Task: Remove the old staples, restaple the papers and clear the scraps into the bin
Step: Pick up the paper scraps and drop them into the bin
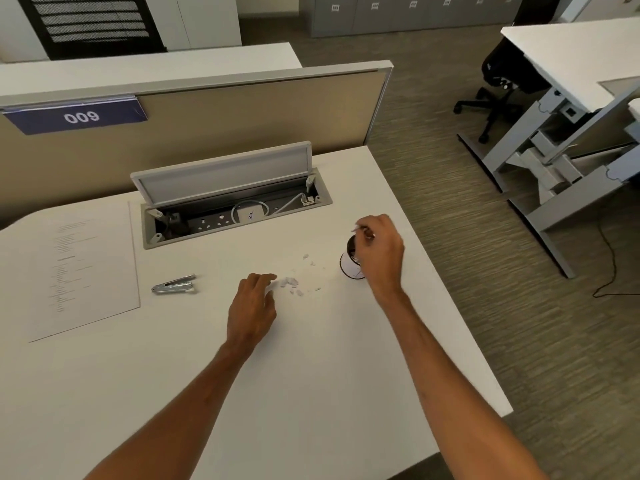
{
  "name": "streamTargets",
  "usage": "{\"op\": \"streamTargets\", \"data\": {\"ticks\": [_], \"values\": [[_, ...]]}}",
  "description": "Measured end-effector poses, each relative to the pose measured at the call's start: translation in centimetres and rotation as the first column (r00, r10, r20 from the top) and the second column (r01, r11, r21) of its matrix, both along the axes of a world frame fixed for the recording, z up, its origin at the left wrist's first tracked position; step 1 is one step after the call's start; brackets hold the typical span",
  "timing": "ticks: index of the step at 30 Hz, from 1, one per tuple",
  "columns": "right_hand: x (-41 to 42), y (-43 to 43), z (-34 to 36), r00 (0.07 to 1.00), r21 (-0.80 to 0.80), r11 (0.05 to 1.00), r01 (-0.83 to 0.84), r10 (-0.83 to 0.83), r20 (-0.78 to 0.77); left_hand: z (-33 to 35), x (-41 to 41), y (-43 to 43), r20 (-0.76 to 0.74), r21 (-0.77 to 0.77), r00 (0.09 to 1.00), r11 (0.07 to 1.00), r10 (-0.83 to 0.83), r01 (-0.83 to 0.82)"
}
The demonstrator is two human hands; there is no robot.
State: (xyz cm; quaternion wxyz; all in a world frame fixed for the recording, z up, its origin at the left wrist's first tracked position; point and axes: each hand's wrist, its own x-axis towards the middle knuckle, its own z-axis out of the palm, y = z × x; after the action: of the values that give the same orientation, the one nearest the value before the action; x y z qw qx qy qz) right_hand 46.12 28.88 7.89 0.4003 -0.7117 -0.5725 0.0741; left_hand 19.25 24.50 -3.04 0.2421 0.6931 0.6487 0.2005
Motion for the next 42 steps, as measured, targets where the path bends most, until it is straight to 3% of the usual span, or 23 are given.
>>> {"op": "streamTargets", "data": {"ticks": [3,6,11,15,25,34,39,42], "values": [[3.0,0.8,-0.3,0.998,-0.168,0.985,0.036,-0.026,0.056,0.1,0.0,-0.3,-0.026,0.005,1.0,1.0,0.006,-0.006],[3.7,0.9,-0.8,0.992,-0.322,0.947,-0.014,0.054,0.117,0.0,0.2,0.0,-0.055,-0.006,0.998,0.999,-0.032,0.032],[2.7,0.9,-1.4,0.97,-0.409,0.912,-0.04,0.134,0.203,-0.2,1.9,1.0,-0.081,-0.07,0.989,0.99,-0.127,0.122],[2.1,0.7,-1.3,0.974,-0.429,0.902,-0.046,0.135,0.18,-0.1,4.2,1.4,-0.038,-0.109,0.996,0.991,-0.087,0.082],[1.9,0.3,-1.8,0.991,-0.377,0.926,-0.026,0.074,0.113,-0.7,7.8,2.1,-0.012,-0.157,0.999,0.987,-0.035,0.033],[1.7,-1.1,-2.0,0.999,-0.186,0.983,0.004,0.004,0.045,-0.9,8.5,1.9,0.056,-0.114,0.997,0.992,-0.054,0.06],[0.3,-3.7,-2.6,0.999,-0.002,1.0,-0.03,0.03,-0.027,0.3,7.9,2.9,0.173,-0.17,0.979,0.982,0.112,-0.082],[-1.7,-6.1,-4.1,0.993,0.022,0.995,-0.095,0.096,-0.065,2.1,8.0,4.4,0.225,-0.134,0.959,0.98,0.174,-0.146]]}}
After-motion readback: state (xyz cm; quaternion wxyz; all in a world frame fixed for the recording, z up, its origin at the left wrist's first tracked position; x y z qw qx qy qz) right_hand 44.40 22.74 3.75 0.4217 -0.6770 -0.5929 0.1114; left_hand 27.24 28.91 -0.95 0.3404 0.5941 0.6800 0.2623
